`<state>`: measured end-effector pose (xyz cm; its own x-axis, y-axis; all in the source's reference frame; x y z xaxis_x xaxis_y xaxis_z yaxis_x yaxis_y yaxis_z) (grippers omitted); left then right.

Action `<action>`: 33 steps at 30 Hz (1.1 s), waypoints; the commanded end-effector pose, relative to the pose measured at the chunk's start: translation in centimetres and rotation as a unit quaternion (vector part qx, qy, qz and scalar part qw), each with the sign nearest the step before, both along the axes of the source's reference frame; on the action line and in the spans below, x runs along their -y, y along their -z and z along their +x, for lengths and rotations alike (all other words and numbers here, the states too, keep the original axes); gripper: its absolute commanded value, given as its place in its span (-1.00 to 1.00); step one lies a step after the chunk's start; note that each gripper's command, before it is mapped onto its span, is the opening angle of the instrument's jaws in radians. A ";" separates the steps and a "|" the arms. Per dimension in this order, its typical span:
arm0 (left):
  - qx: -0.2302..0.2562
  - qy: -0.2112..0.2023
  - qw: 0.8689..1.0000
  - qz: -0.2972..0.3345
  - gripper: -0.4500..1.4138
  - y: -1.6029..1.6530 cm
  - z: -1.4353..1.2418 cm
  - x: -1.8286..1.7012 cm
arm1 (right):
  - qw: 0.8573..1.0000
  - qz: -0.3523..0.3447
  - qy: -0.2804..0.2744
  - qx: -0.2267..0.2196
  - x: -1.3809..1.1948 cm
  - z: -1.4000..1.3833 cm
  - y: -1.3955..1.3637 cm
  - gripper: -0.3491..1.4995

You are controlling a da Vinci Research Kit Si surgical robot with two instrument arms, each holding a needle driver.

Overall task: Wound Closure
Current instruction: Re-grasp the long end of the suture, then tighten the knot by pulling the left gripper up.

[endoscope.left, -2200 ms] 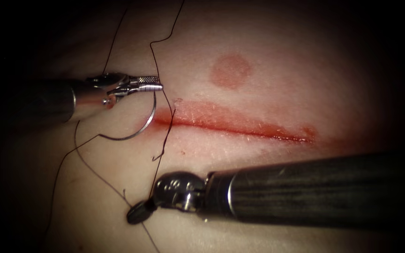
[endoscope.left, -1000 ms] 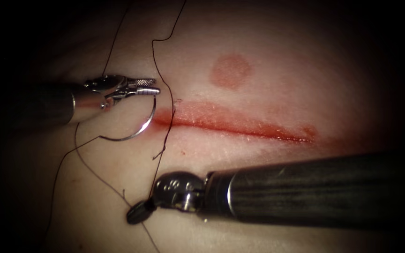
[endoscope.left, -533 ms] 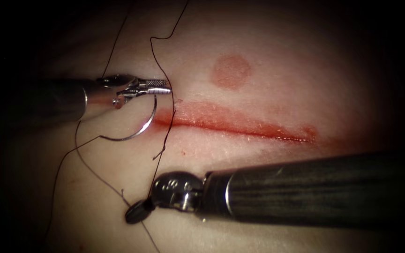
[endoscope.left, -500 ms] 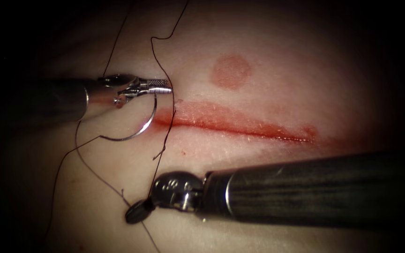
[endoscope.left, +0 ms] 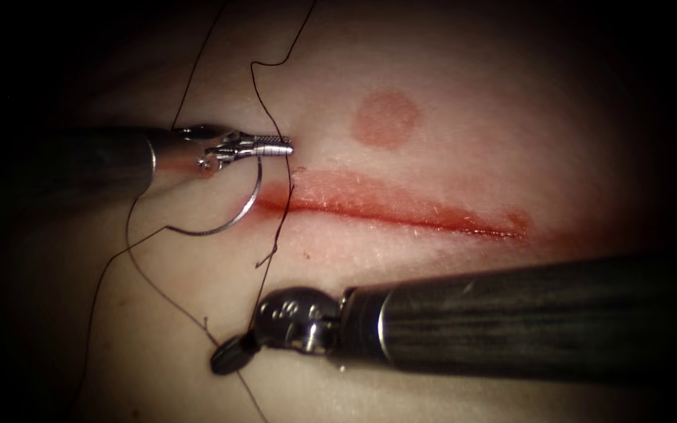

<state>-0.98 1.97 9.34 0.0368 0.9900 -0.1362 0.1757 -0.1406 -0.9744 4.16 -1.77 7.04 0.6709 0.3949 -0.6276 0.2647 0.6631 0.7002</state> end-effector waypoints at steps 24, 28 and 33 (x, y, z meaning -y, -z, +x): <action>-0.042 -0.004 0.999 -0.003 -0.89 -0.10 -0.12 -0.17 | 1.000 -0.004 0.000 0.006 0.05 0.05 -0.04 -1.00; -0.059 -0.006 0.998 -0.003 -0.89 -0.15 -0.20 -0.31 | 1.000 -0.004 -0.002 0.006 0.04 0.06 -0.04 -1.00; -0.067 0.006 0.998 -0.009 -0.89 -0.17 -0.27 -0.43 | 1.000 -0.006 -0.006 0.006 0.04 0.04 -0.03 -1.00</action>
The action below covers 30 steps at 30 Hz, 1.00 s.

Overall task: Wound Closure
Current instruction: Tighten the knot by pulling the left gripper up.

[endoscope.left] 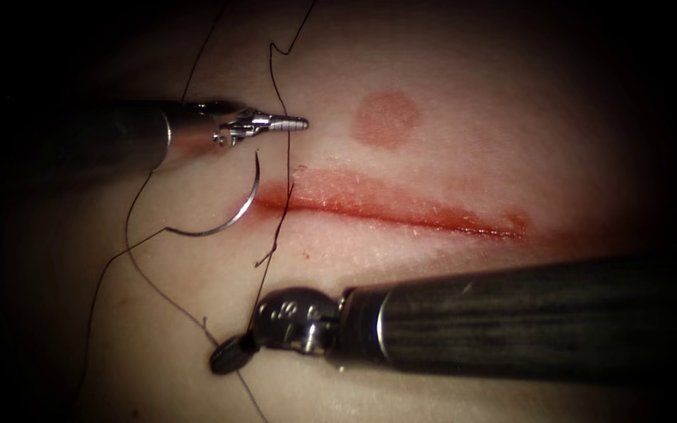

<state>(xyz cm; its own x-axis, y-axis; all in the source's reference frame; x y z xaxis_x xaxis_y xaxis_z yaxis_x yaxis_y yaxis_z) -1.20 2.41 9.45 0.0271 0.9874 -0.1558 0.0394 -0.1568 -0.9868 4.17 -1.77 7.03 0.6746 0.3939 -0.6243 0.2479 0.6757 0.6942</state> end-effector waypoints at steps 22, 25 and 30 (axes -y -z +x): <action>-0.104 -0.024 0.899 -0.425 -0.89 -0.21 0.00 -0.59 | 1.000 -0.001 -0.003 -0.002 0.03 0.03 -0.02 -1.00; -0.107 -0.024 0.889 -0.445 -0.89 -0.23 0.00 -0.63 | 1.000 -0.001 -0.003 -0.002 0.03 0.03 -0.02 -1.00; -0.124 -0.026 0.877 -0.463 -0.89 -0.37 -0.06 -0.92 | 1.000 -0.001 -0.003 -0.002 0.03 0.04 -0.01 -1.00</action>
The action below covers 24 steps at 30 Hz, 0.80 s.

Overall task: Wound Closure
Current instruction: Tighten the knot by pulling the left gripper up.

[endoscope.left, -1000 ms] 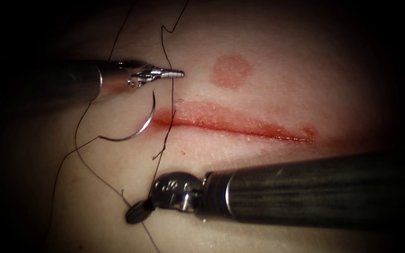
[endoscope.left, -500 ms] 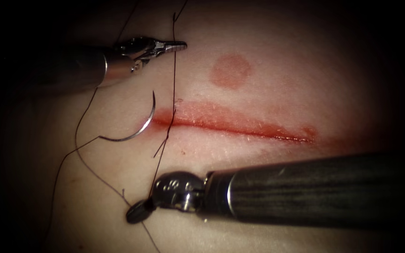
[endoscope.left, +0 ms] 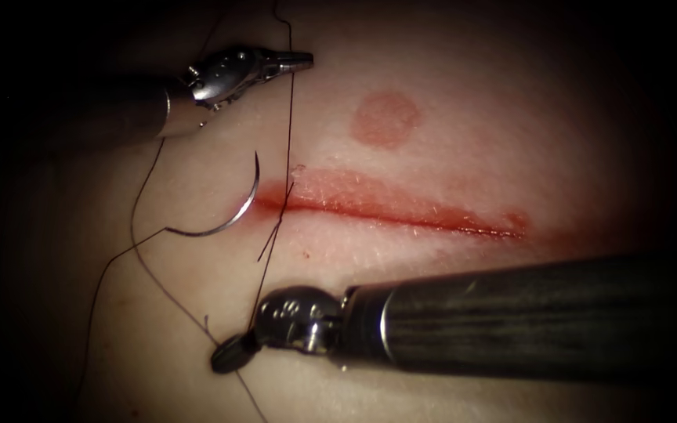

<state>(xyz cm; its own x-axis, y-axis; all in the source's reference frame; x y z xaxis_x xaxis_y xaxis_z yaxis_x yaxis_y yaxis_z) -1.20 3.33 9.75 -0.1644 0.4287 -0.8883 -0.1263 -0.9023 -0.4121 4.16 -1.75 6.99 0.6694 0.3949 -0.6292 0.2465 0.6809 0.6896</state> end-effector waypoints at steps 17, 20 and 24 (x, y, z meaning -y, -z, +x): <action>-0.042 0.030 0.998 -0.027 -0.89 -0.47 -0.27 -0.67 | 1.000 0.006 0.001 -0.005 0.05 -0.01 0.00 -1.00; -0.047 0.030 0.998 -0.029 -0.89 -0.48 -0.25 -0.71 | 1.000 0.007 0.000 -0.007 0.05 -0.01 0.00 -1.00; -0.051 0.029 0.998 -0.032 -0.89 -0.50 -0.23 -0.76 | 1.000 0.009 -0.002 -0.009 0.05 0.00 -0.01 -1.00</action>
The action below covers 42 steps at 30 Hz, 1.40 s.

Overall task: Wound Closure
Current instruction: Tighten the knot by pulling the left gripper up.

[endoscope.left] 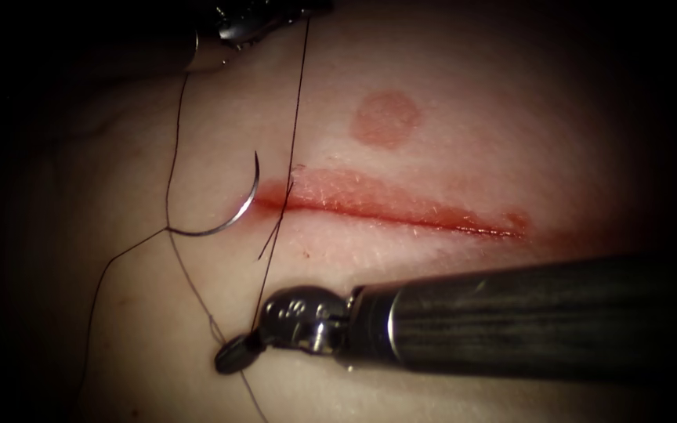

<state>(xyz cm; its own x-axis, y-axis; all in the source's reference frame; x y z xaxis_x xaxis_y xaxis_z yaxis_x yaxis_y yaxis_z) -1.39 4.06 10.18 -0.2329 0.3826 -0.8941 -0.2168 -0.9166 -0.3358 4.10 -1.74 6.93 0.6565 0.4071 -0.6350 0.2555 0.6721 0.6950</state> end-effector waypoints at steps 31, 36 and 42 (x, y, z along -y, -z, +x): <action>0.000 -0.009 1.000 0.003 -0.89 0.03 0.13 0.02 | 1.000 -0.006 -0.017 -0.009 -0.02 -0.06 -0.02 -1.00; -0.002 -0.006 1.000 0.001 -0.89 0.03 0.14 -0.02 | 1.000 -0.004 -0.013 -0.010 -0.01 -0.05 -0.02 -1.00; -0.005 -0.003 1.000 -0.001 -0.89 0.00 0.17 -0.15 | 1.000 -0.001 -0.004 -0.012 0.01 -0.06 -0.02 -1.00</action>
